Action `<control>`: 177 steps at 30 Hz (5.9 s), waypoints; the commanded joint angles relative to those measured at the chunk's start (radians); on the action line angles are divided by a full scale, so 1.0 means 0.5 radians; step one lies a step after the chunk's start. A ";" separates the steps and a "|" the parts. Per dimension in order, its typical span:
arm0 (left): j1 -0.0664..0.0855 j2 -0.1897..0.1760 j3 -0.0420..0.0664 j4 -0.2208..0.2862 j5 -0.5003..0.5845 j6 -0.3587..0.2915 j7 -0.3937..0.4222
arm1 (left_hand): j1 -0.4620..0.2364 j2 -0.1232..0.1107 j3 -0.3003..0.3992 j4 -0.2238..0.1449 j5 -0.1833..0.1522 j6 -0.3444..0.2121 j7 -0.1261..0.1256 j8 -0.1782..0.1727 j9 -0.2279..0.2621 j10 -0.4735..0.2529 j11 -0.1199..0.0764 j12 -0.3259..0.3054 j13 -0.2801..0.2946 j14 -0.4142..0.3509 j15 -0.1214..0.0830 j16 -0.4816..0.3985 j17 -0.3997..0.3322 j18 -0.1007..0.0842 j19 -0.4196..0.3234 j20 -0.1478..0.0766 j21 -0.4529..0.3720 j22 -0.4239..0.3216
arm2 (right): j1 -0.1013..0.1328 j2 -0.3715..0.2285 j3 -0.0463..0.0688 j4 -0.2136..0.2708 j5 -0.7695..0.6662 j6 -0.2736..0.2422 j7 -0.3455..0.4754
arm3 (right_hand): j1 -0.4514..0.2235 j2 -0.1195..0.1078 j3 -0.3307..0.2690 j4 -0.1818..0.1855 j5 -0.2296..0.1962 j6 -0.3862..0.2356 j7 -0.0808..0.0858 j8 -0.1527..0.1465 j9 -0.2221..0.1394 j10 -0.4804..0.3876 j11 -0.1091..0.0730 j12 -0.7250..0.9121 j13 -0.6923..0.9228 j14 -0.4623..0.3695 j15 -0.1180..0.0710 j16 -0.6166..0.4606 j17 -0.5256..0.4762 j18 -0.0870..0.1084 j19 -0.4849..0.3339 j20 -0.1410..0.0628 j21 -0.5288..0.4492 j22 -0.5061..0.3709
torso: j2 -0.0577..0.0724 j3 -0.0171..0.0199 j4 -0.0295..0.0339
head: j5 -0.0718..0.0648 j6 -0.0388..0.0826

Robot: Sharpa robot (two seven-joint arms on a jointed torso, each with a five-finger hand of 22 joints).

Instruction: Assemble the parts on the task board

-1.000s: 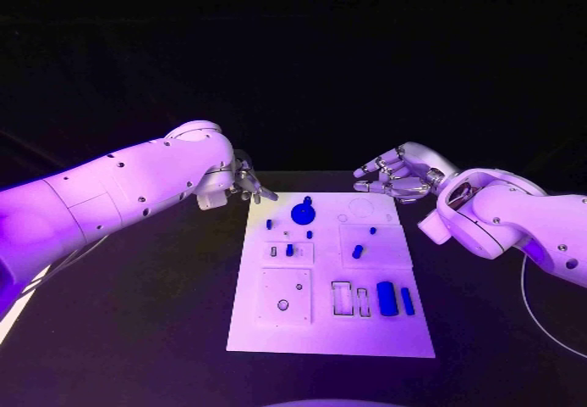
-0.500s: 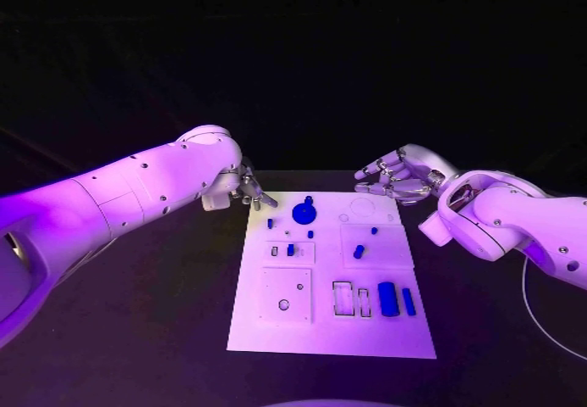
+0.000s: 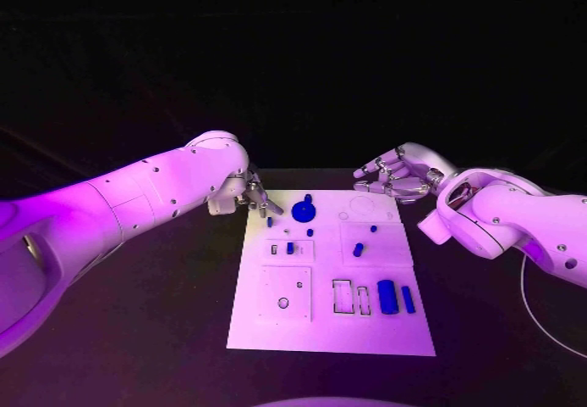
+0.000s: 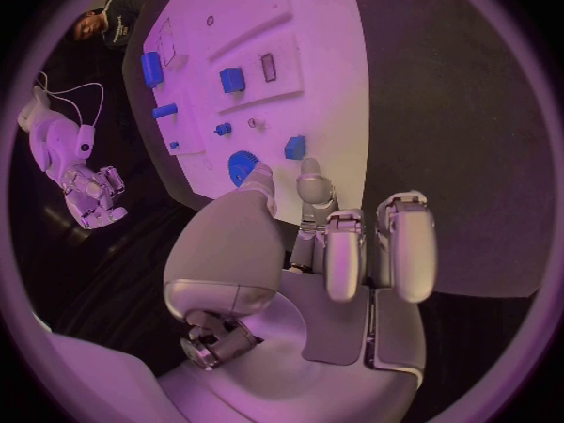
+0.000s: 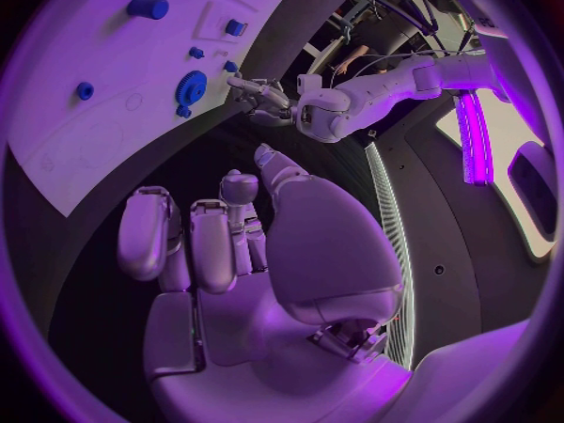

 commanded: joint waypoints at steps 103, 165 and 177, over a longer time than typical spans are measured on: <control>-0.250 -0.529 -0.033 0.930 -0.052 -0.409 0.055 | 0.144 -0.135 1.459 -0.544 0.012 -0.040 -0.025 0.144 0.077 0.098 -0.031 0.048 0.014 0.207 -0.034 0.006 0.527 -0.020 0.152 -0.027 0.054 0.395 | -0.011 0.006 -0.013 -0.014 0.000 0.098 -0.016 | 0.001 0.020 -0.020 0.002 0.016 0.004 -0.006 -0.001 0.002 -0.010 -0.007 -0.002 0.001 0.079 0.005 -0.014 -0.006 0.040 -0.009 -0.007 -0.017 -0.010 | -0.009 0.0049 0.009 | 0.011 -0.041; -0.249 -0.433 -0.041 0.861 -0.098 -0.306 -0.047 | -0.338 -0.218 1.083 -0.320 0.086 0.135 -0.068 0.119 -0.047 0.211 -0.061 0.179 0.197 0.207 -0.056 0.006 0.527 -0.038 0.179 -0.046 0.118 0.455 | -0.018 0.010 -0.014 -0.017 0.001 0.098 -0.014 | 0.000 0.021 -0.027 0.006 0.017 0.003 -0.006 -0.001 0.002 -0.015 -0.006 -0.009 -0.007 0.077 0.005 -0.022 -0.016 0.043 -0.017 -0.007 -0.025 -0.023 | -0.009 0.0056 0.009 | 0.007 -0.042; -0.249 -0.508 -0.018 0.935 -0.089 -0.485 -0.030 | -0.420 -0.250 0.708 -0.160 0.080 0.169 -0.079 0.126 -0.083 0.234 -0.072 0.198 0.232 0.207 -0.068 0.006 0.527 -0.046 0.191 -0.052 0.147 0.479 | -0.020 0.011 -0.014 -0.021 0.003 0.100 -0.011 | -0.002 0.021 -0.030 0.008 0.017 0.003 -0.005 -0.001 0.002 -0.017 -0.006 -0.011 -0.009 0.076 0.006 -0.024 -0.020 0.044 -0.020 -0.007 -0.028 -0.028 | -0.009 0.0051 0.006 | 0.003 -0.032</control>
